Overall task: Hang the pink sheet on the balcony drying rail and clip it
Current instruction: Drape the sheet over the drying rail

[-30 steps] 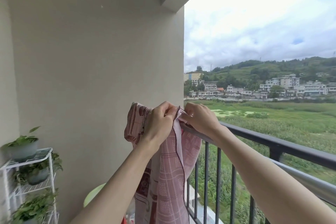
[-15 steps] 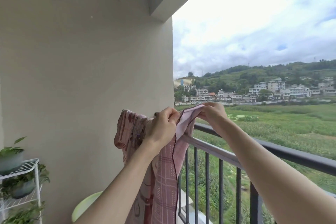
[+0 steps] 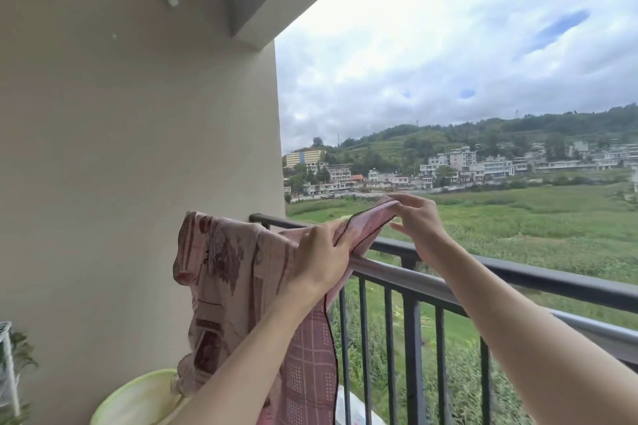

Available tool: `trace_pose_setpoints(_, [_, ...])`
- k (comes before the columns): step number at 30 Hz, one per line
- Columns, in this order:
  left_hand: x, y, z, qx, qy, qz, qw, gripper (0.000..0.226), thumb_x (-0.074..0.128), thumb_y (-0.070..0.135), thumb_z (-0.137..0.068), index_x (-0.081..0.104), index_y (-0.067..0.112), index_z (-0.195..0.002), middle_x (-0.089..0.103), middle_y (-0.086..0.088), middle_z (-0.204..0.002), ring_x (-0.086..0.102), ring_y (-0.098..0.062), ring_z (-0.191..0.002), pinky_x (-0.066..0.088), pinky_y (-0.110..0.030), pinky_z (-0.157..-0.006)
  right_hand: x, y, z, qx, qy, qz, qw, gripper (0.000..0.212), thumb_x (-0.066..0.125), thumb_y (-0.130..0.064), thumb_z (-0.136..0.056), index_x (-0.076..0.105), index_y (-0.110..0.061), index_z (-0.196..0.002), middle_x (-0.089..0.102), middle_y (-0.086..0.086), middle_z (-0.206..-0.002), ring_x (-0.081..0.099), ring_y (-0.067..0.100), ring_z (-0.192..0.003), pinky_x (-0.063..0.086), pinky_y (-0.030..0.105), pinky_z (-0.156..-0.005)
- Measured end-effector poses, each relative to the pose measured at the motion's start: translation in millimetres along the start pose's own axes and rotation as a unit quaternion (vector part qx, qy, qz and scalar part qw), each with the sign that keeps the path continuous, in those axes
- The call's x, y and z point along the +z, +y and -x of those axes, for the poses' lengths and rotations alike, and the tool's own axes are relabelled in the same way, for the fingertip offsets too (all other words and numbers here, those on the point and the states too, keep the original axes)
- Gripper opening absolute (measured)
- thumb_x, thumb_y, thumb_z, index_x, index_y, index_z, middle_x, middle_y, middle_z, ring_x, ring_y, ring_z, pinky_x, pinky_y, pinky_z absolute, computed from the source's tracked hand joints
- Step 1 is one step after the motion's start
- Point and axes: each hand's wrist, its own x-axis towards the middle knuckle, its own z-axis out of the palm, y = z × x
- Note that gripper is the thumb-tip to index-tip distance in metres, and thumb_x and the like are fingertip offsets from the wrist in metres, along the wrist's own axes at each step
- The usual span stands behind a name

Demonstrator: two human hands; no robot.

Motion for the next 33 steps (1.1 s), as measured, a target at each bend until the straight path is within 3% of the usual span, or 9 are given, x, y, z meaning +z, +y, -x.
trace_pose_setpoints(4, [16,11,-9,0.003,-0.003,0.004,1.000,0.030,0.048,0.033,-0.094,0.049,0.015,-0.070,0.043,0.007,-0.056,0.041,-0.007,-0.051,0.029,-0.019,-0.049,-19,-3,-3,-0.005,0.038,0.019,0.999,0.024,0.056,-0.001,-0.089,0.065,0.000,-0.111,0.067,0.012,-0.105,0.062,0.023,-0.093,0.053,0.034,-0.089])
trace_pose_setpoints(8, [26,26,-11,-0.009,0.005,0.007,1.000,0.032,0.045,0.034,-0.095,0.059,0.009,-0.110,0.066,-0.007,-0.085,0.062,-0.019,-0.072,0.041,-0.012,-0.059,-32,-12,-12,-0.008,0.003,0.021,1.000,0.017,0.052,-0.011,-0.093,0.065,-0.006,-0.084,0.062,0.008,-0.079,0.055,0.024,-0.079,0.048,0.034,-0.077])
trace_pose_setpoints(12, [30,31,-18,-0.010,0.041,0.019,0.999,0.031,0.048,0.030,-0.094,0.048,0.021,-0.065,0.042,0.004,-0.053,0.041,-0.012,-0.049,0.033,-0.023,-0.051,-49,-26,-25,-0.079,-0.049,0.093,0.991,0.023,0.058,-0.022,-0.090,0.060,-0.010,-0.071,0.055,0.011,-0.069,0.045,0.021,-0.067,0.035,0.033,-0.060])
trace_pose_setpoints(16, [43,32,-16,-0.029,0.050,0.029,0.998,0.034,0.048,0.027,-0.094,0.048,0.008,-0.067,0.038,0.004,-0.056,0.037,-0.017,-0.055,0.029,-0.034,-0.059,-57,-28,-35,-0.173,-0.067,0.229,0.956,0.040,0.060,-0.026,-0.089,0.044,-0.014,-0.054,0.039,0.000,-0.050,0.029,0.011,-0.045,0.018,0.023,-0.043])
trace_pose_setpoints(22, [33,43,-3,-0.051,0.061,0.011,0.997,0.026,0.048,0.026,-0.093,0.055,0.015,-0.071,0.050,0.003,-0.062,0.049,-0.018,-0.061,0.038,-0.031,-0.061,-69,-34,-26,-0.213,-0.101,0.317,0.918,0.043,0.059,-0.024,-0.090,0.040,-0.019,-0.051,0.040,-0.003,-0.050,0.031,0.011,-0.047,0.021,0.025,-0.045])
trace_pose_setpoints(24, [28,43,3,-0.047,0.059,0.015,0.997,0.022,0.048,0.025,-0.094,0.065,0.010,-0.094,0.067,-0.008,-0.089,0.061,-0.025,-0.085,0.047,-0.033,-0.073,-70,-37,-20,-0.221,-0.114,0.343,0.906,0.039,0.057,-0.024,-0.090,0.044,-0.016,-0.054,0.043,-0.003,-0.052,0.034,0.013,-0.049,0.025,0.024,-0.046])
trace_pose_setpoints(26, [26,41,10,-0.030,0.058,0.016,0.998,0.029,0.049,0.025,-0.093,0.062,0.002,-0.104,0.064,-0.018,-0.103,0.059,-0.031,-0.097,0.048,-0.034,-0.077,-68,-39,-11,-0.219,-0.112,0.360,0.900,0.038,0.056,-0.024,-0.091,0.046,-0.013,-0.056,0.045,-0.002,-0.054,0.036,0.015,-0.051,0.027,0.025,-0.048])
trace_pose_setpoints(30, [28,29,26,-0.009,0.037,-0.020,0.999,0.033,0.049,0.030,-0.093,0.044,0.026,-0.061,0.045,-0.003,-0.052,0.054,-0.023,-0.062,0.033,-0.033,-0.053,-71,-38,9,-0.203,-0.107,0.418,0.879,0.025,0.056,-0.024,-0.090,0.062,-0.008,-0.072,0.061,0.006,-0.072,0.054,0.020,-0.067,0.042,0.031,-0.060])
trace_pose_setpoints(33, [33,20,31,-0.021,0.001,-0.026,0.999,0.034,0.046,0.038,-0.093,0.039,0.029,-0.061,0.041,0.006,-0.050,0.046,-0.010,-0.051,0.034,-0.030,-0.053,-79,-39,21,-0.174,-0.116,0.444,0.871,0.017,0.057,-0.025,-0.090,0.064,-0.012,-0.081,0.064,0.005,-0.081,0.058,0.021,-0.076,0.046,0.031,-0.069])
